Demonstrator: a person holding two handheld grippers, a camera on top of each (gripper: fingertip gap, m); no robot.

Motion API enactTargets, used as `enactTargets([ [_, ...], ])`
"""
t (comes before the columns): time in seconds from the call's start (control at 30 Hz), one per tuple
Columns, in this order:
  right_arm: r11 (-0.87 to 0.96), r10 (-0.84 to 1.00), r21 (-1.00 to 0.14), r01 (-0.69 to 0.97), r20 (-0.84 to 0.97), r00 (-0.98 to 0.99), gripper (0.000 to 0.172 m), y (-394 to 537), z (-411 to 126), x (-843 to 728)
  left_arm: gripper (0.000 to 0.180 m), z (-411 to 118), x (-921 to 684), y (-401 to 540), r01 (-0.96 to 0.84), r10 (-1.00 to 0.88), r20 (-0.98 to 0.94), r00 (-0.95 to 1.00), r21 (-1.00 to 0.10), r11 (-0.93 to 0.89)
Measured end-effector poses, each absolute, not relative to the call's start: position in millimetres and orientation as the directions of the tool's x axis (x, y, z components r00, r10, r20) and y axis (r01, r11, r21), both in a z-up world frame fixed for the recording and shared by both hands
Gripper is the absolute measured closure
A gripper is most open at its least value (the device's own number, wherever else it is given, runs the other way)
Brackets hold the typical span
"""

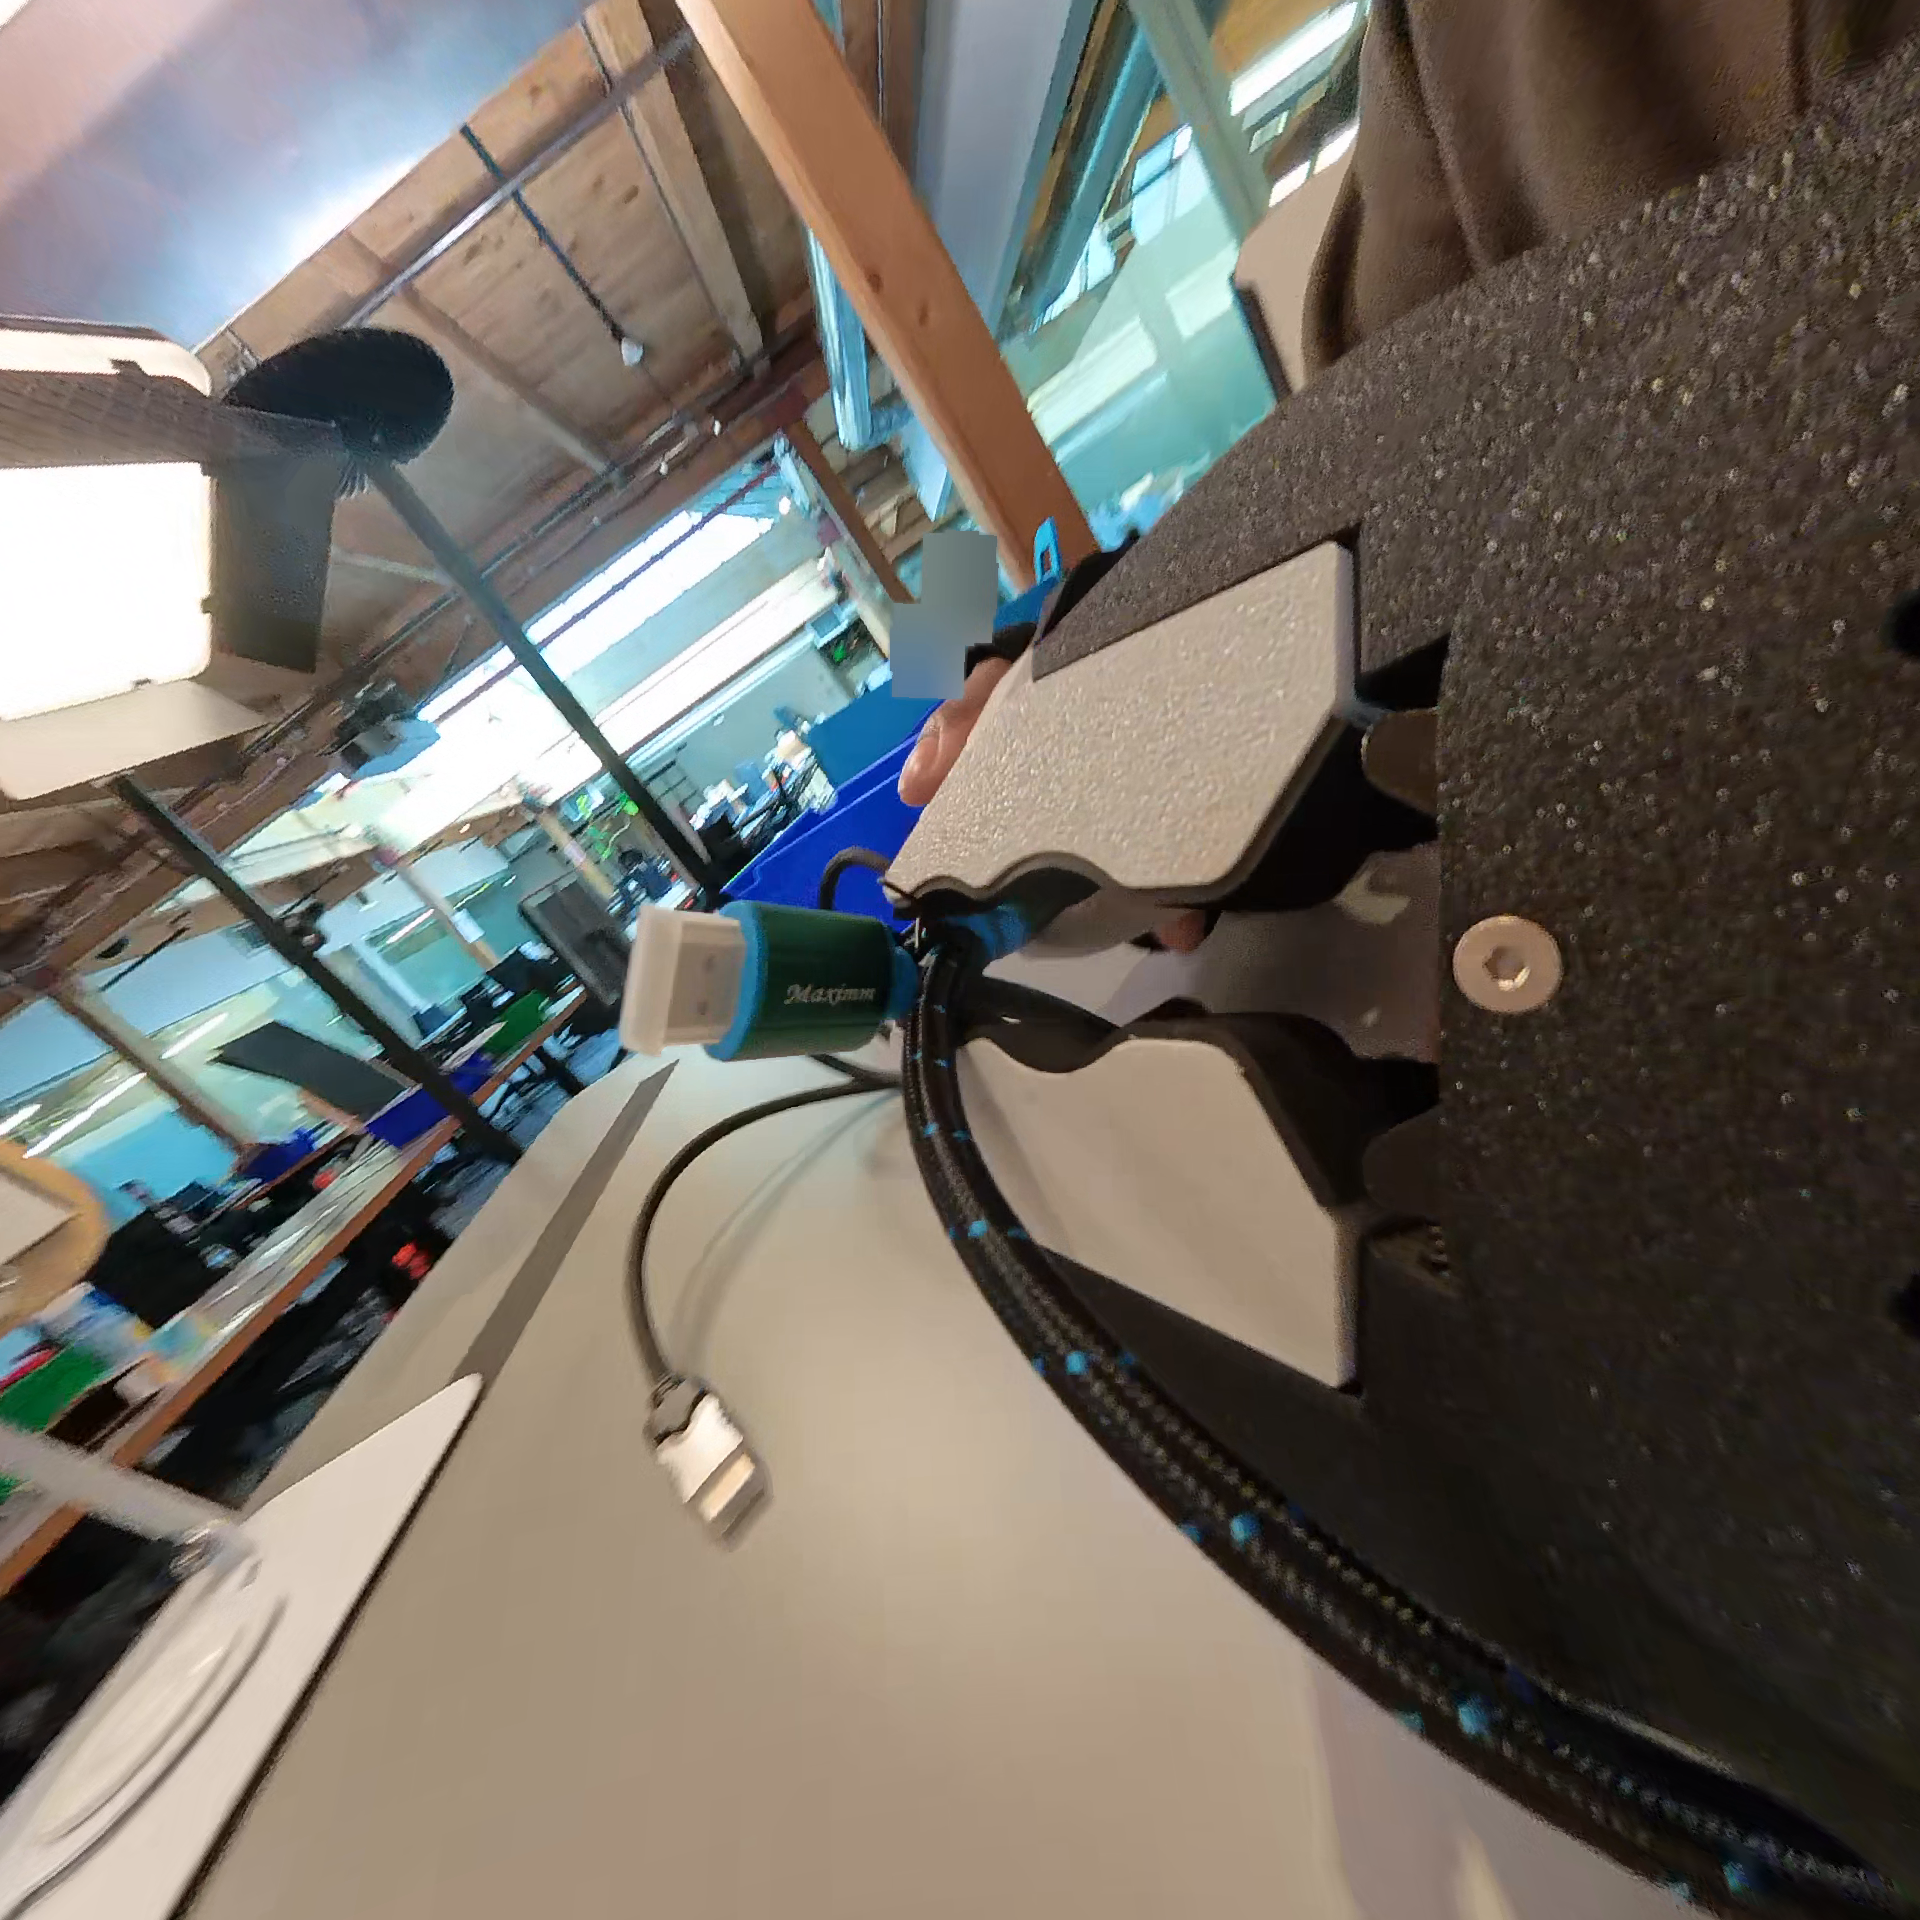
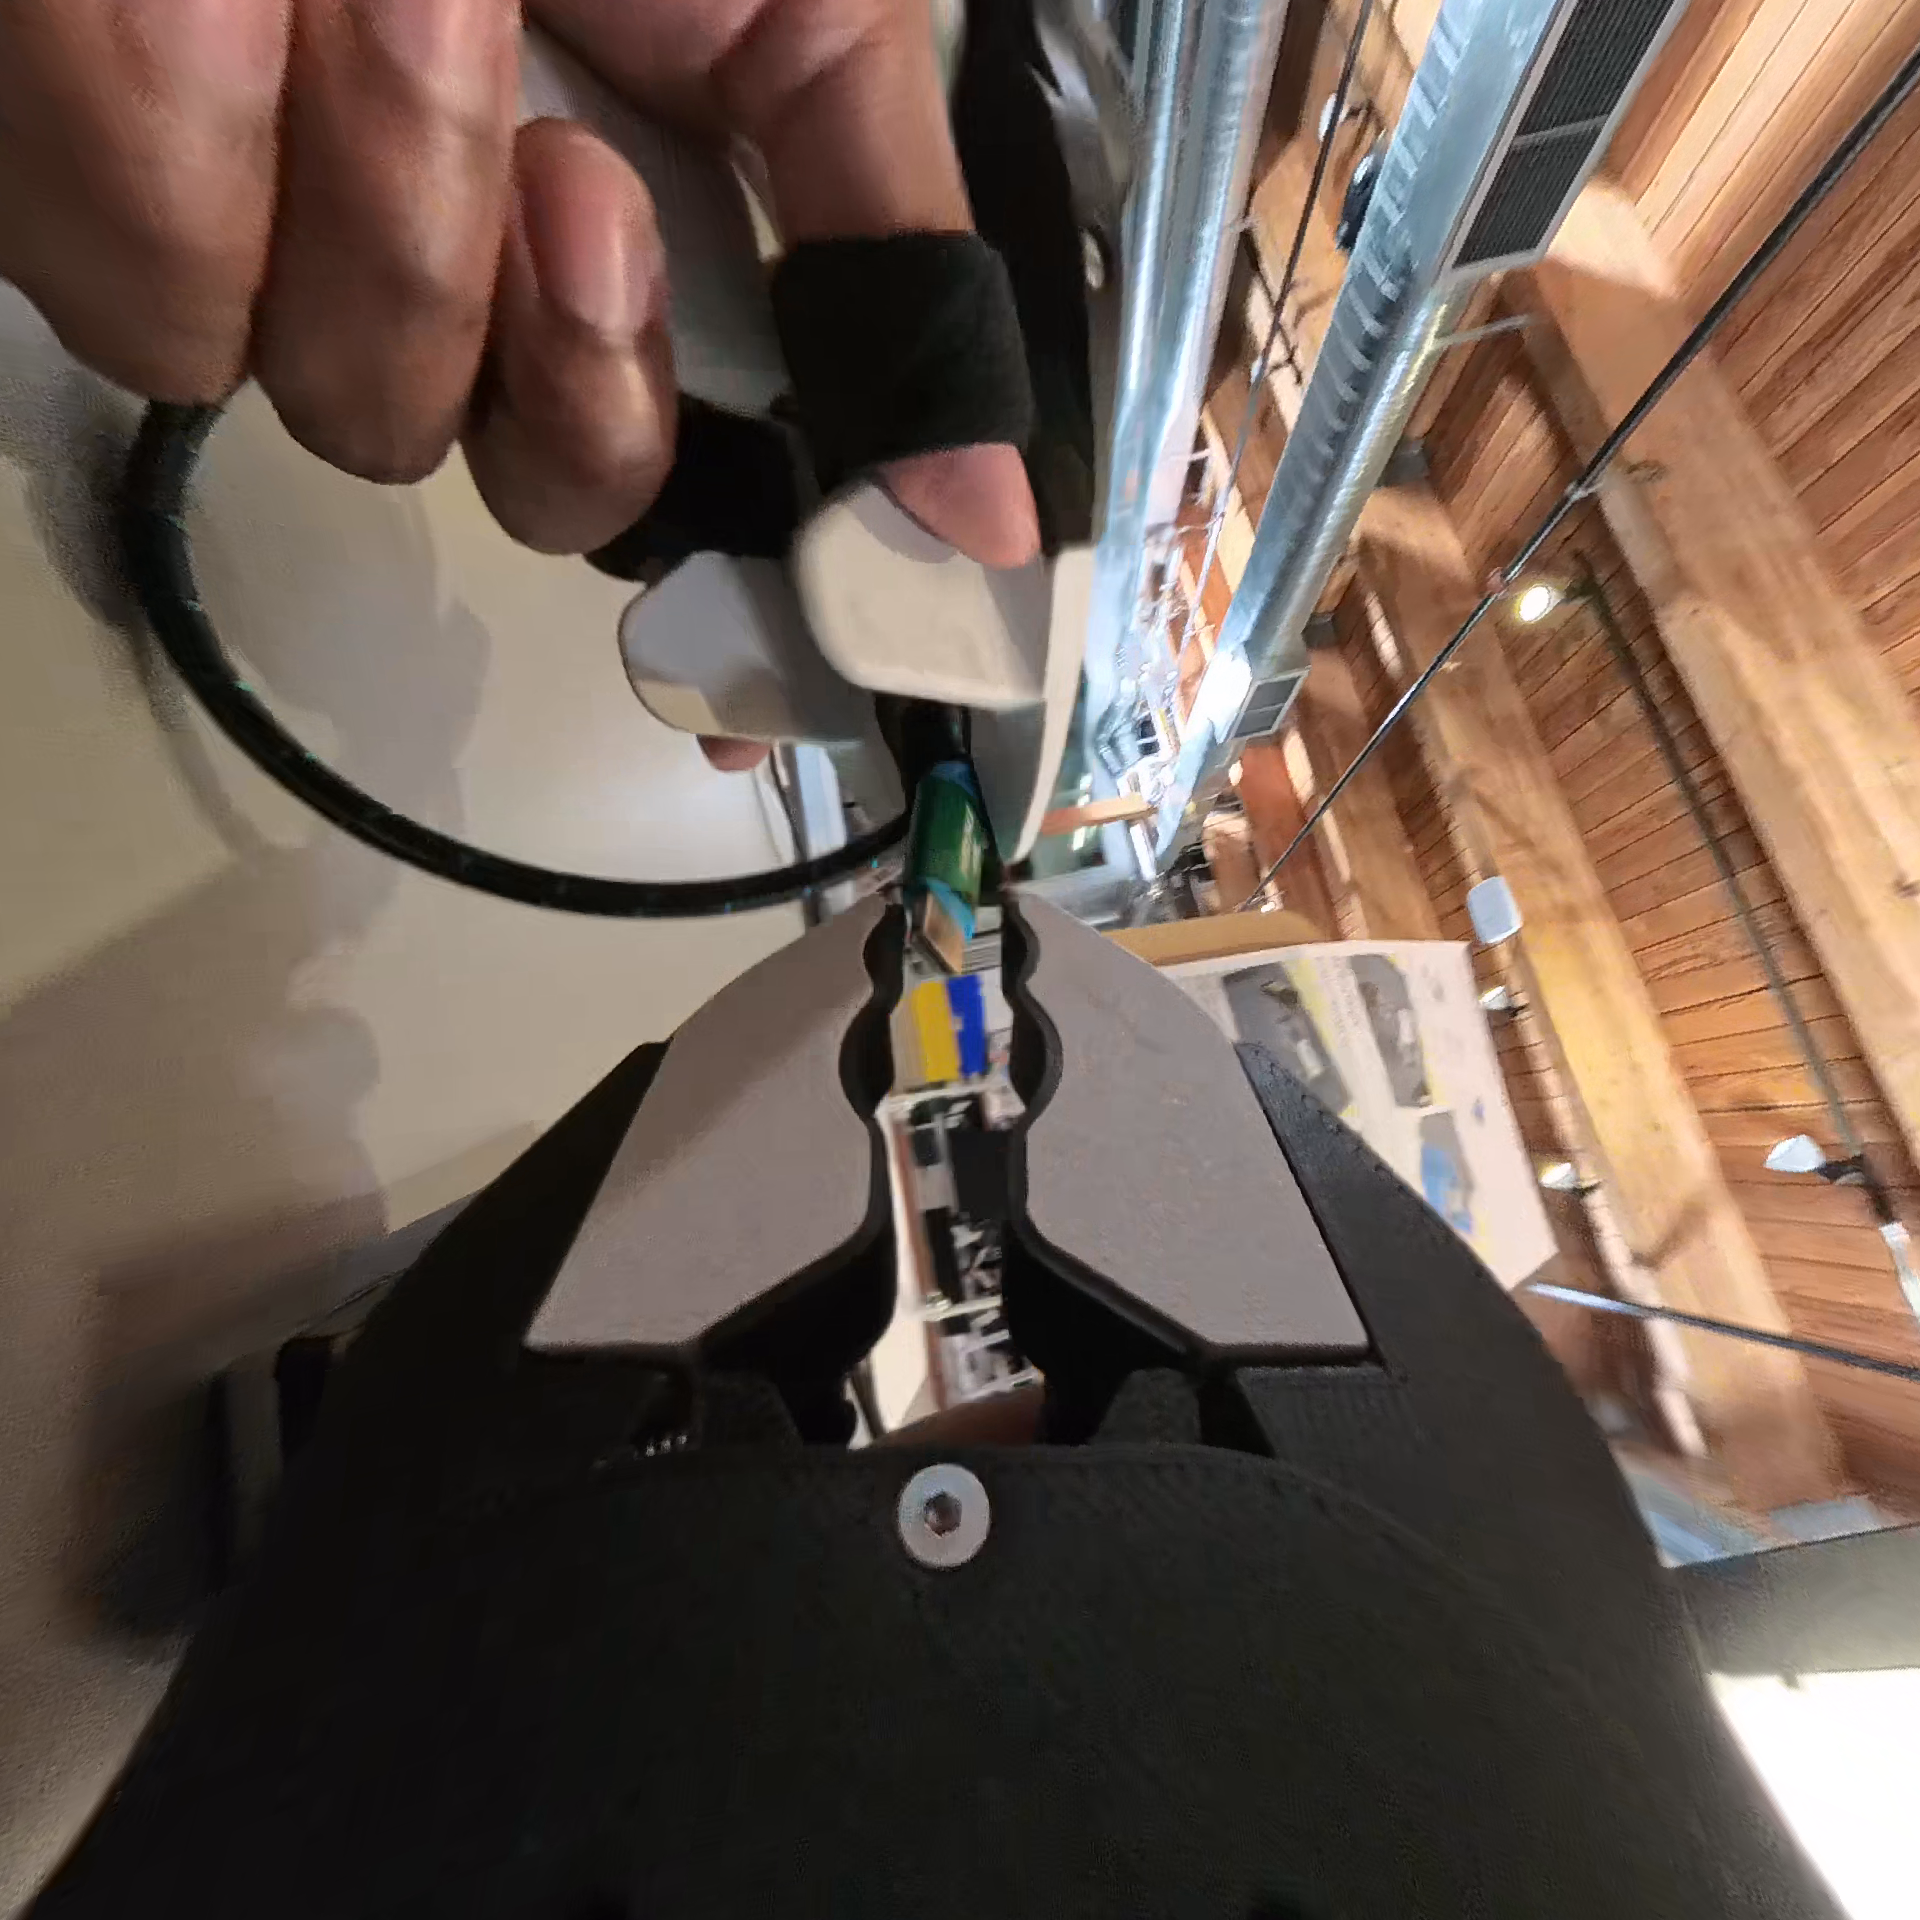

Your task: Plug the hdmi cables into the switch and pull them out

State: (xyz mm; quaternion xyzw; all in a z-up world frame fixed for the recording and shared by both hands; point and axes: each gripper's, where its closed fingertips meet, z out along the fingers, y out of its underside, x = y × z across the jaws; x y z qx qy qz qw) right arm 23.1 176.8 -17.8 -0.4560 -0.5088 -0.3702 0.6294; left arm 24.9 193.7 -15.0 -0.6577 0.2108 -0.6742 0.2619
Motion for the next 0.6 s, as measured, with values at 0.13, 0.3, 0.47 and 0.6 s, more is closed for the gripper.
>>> enactTargets([
  [0.13,0.175,0.191,-0.415,0.893,0.904,0.383,0.152,180,-27,33,0.163,1,13,207,0.189,-0.711,0.703,0.019,-0.7,-0.688],
  [0.3,0.078,0.34,-0.629,0.773,0.746,0.573,0.142,174,-30,23,0.164,7,13,202,0.206,-0.809,0.583,0.077,-0.803,-0.559],
  [0.47,0.007,0.357,-0.702,0.712,0.667,0.654,0.129,176,-20,22,0.164,7,21,182,0.128,-0.923,0.36,0.135,-0.93,-0.344],
  [0.6,0.024,0.327,-0.668,0.744,0.708,0.626,0.148,177,-19,22,0.163,5,28,166,0.073,-0.962,0.238,0.136,-0.971,-0.23],
])
